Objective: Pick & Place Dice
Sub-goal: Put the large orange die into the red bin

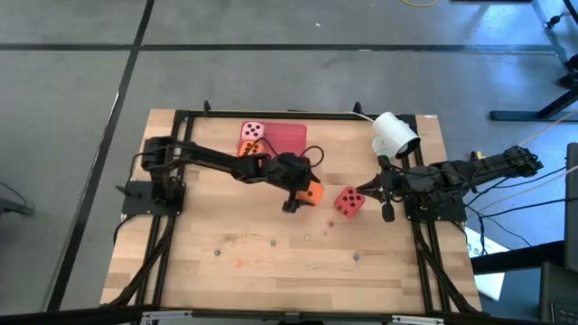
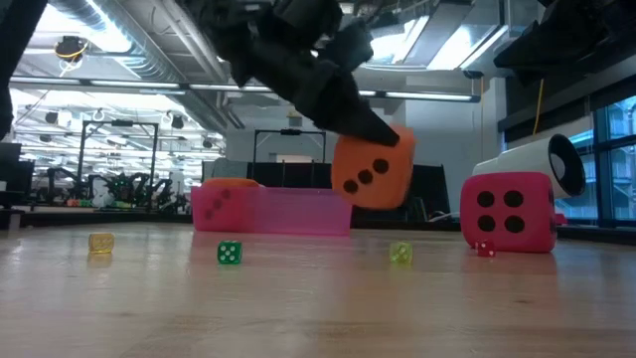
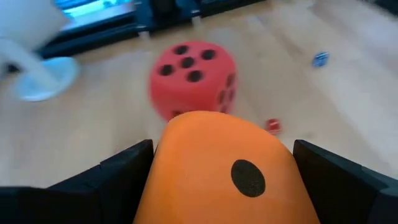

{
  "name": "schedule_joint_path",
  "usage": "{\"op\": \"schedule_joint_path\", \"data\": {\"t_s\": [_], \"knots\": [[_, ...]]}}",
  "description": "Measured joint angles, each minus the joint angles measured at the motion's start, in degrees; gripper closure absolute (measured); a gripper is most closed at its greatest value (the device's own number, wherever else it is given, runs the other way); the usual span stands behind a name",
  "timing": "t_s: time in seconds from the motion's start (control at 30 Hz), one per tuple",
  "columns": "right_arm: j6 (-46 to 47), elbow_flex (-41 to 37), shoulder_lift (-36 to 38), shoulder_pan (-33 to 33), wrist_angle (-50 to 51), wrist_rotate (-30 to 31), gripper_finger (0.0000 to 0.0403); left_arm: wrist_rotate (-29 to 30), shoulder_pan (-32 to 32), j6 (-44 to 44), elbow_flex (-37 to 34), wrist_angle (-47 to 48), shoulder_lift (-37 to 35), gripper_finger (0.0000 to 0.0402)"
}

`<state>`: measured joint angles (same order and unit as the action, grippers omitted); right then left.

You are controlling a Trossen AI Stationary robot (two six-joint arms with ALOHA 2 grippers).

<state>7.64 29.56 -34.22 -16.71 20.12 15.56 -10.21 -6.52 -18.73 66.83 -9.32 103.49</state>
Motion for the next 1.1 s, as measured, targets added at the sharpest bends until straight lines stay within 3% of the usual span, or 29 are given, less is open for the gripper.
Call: {"op": "schedule_joint_path", "data": {"t_s": [0.3, 0.43, 0.77, 0.97, 1.1], "knots": [[0.0, 0.0, 0.0, 0.0, 0.0, 0.0, 0.0366, 24.4, -0.6, -5.8, 0.0, 10.1, -8.9, 0.0043], [0.0, 0.0, 0.0, 0.0, 0.0, 0.0, 0.0366, 29.8, -3.3, -6.2, 0.0, 12.8, -10.5, 0.0043], [0.0, 0.0, 0.0, 0.0, -0.2, 0.0, 0.0366, 27.9, -13.7, -5.8, 0.0, 16.1, -8.1, 0.0043], [0.0, 0.0, 0.0, 0.0, -0.4, 0.0, 0.0366, 21.3, -18.0, -2.4, 0.1, 15.7, -5.3, 0.0043], [0.0, 0.0, 0.0, 0.0, -0.4, 0.0, 0.0366, 20.7, -19.7, -0.7, 0.1, 14.9, -3.2, 0.0043]]}}
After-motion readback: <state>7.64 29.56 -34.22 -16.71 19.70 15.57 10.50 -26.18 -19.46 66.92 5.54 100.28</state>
